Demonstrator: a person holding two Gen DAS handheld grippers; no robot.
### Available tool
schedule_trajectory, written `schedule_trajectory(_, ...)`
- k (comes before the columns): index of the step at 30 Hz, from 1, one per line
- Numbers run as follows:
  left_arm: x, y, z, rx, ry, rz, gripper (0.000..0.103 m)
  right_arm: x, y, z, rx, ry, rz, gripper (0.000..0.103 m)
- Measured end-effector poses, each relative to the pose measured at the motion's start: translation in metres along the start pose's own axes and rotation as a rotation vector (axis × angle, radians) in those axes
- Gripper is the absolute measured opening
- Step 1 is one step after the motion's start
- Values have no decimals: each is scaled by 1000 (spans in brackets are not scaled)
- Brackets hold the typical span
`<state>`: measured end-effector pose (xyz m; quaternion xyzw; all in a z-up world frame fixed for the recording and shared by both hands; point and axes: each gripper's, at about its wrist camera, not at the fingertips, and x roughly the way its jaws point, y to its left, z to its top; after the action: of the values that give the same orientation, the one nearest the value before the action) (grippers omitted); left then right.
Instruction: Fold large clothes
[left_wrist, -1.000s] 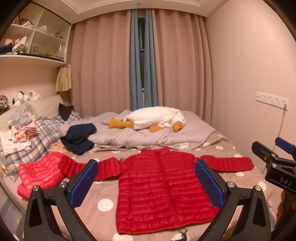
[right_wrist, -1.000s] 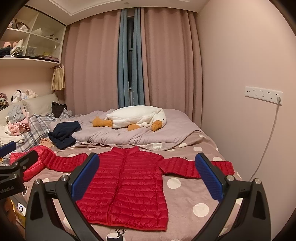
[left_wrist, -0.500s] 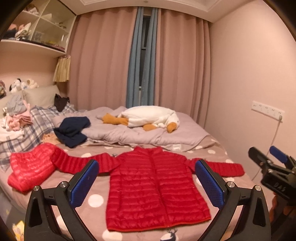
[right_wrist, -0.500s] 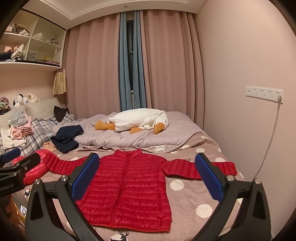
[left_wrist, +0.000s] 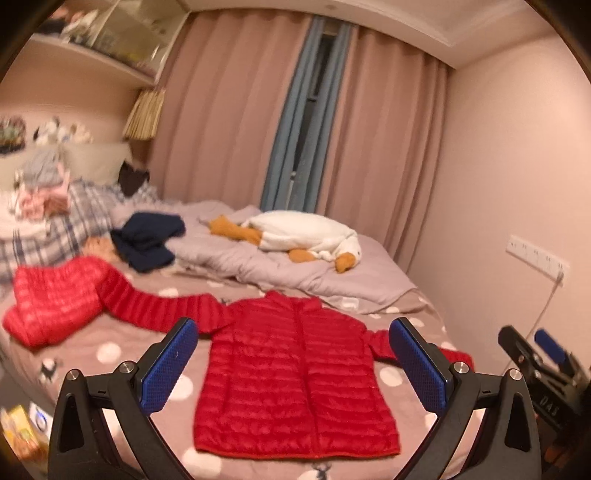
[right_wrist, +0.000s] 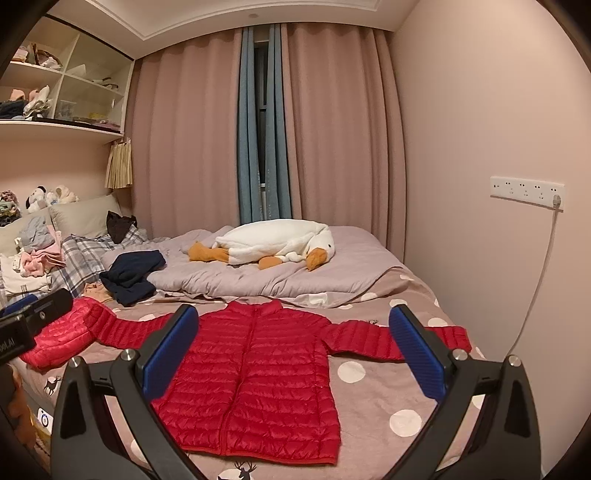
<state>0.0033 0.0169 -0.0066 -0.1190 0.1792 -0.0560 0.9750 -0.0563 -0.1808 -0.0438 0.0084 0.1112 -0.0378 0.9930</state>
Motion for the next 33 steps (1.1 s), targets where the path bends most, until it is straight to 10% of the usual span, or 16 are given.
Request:
schedule_trajectory(10,-3,5,0,-49,-81,176,103,0,3,-2,-3,7,2,103)
schedule_trajectory(33,4,-1,-3,9,-25,169,103,4,5,0,-1,1,-20,103)
